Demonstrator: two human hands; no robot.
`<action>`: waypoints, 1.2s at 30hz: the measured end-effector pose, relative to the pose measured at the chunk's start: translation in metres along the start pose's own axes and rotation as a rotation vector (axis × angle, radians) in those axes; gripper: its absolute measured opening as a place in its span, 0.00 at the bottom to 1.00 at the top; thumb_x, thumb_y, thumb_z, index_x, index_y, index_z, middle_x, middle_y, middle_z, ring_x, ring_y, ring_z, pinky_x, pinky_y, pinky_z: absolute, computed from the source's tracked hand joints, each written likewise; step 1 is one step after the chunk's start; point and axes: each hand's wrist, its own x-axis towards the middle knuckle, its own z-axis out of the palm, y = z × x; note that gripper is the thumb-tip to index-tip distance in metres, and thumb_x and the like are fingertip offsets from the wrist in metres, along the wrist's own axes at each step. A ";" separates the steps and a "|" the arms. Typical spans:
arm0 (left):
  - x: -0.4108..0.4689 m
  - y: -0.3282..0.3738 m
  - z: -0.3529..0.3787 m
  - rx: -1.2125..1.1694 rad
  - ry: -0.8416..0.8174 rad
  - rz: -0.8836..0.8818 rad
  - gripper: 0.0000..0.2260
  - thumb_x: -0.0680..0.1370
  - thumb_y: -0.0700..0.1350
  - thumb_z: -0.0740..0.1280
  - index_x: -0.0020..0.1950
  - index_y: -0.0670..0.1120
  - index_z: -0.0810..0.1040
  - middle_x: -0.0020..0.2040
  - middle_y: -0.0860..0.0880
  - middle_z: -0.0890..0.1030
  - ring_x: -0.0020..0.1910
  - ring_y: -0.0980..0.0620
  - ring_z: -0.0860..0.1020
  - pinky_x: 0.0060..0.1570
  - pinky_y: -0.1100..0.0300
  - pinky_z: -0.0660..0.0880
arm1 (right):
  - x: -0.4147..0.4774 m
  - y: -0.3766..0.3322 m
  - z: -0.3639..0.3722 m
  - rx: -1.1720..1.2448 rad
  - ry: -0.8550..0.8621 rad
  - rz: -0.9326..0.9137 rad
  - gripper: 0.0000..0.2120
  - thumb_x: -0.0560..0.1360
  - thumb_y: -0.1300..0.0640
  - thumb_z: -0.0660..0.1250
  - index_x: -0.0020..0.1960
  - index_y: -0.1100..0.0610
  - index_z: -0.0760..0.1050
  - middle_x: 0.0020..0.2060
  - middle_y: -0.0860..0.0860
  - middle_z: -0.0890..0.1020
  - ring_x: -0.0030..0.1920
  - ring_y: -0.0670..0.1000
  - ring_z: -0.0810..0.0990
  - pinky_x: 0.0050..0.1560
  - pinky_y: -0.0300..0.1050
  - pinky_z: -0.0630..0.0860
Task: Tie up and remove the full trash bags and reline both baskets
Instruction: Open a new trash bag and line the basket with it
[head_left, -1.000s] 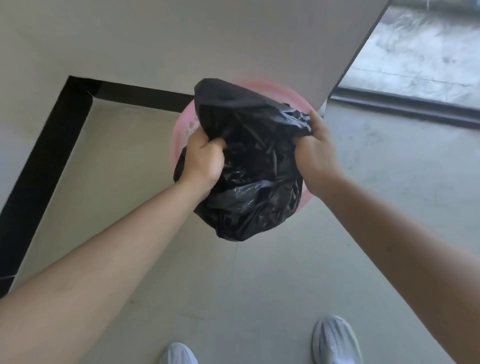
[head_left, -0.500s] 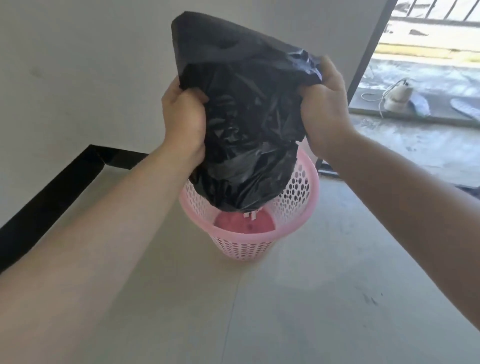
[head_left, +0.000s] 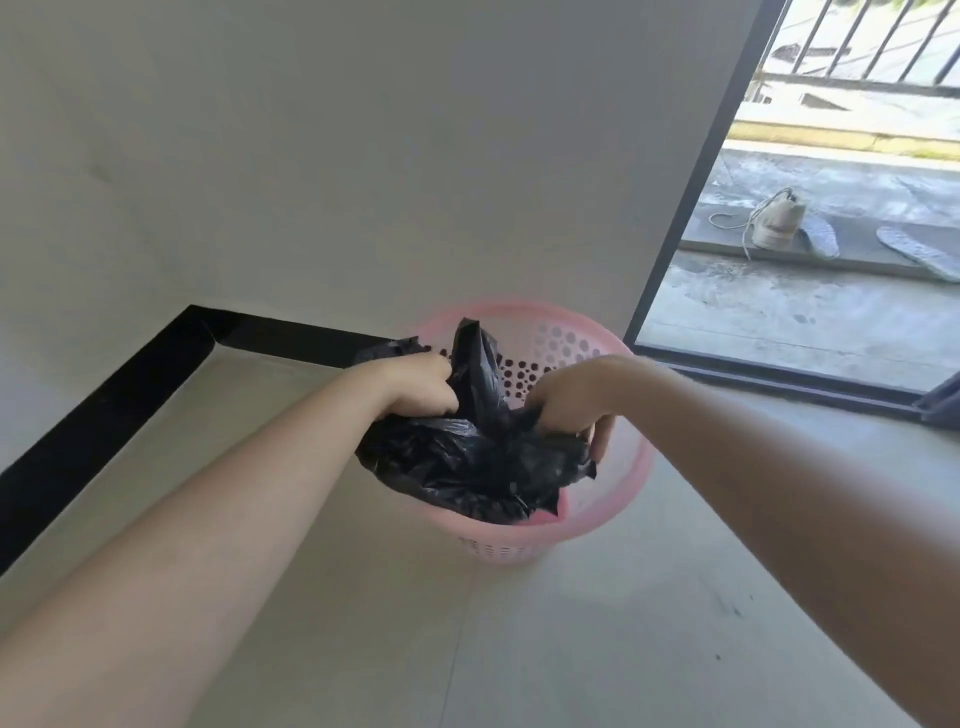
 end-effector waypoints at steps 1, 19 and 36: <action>0.001 -0.005 0.000 -0.053 0.024 0.050 0.04 0.77 0.43 0.66 0.47 0.43 0.75 0.43 0.48 0.78 0.40 0.50 0.77 0.39 0.57 0.72 | -0.001 0.005 -0.003 -0.016 0.046 -0.038 0.12 0.81 0.56 0.62 0.62 0.56 0.77 0.50 0.54 0.83 0.44 0.54 0.85 0.39 0.47 0.83; -0.009 -0.027 -0.025 0.653 0.836 -0.064 0.19 0.73 0.52 0.67 0.59 0.42 0.74 0.55 0.40 0.73 0.54 0.38 0.71 0.48 0.48 0.67 | -0.038 0.092 -0.036 0.017 1.082 0.157 0.17 0.76 0.62 0.61 0.62 0.51 0.77 0.56 0.56 0.79 0.55 0.59 0.77 0.45 0.46 0.66; 0.009 0.011 0.034 0.115 0.058 -0.094 0.06 0.79 0.38 0.56 0.50 0.40 0.72 0.49 0.42 0.76 0.48 0.44 0.74 0.47 0.56 0.70 | 0.005 0.044 -0.003 -0.200 0.557 -0.049 0.23 0.76 0.65 0.57 0.62 0.46 0.79 0.57 0.52 0.80 0.51 0.56 0.78 0.47 0.46 0.77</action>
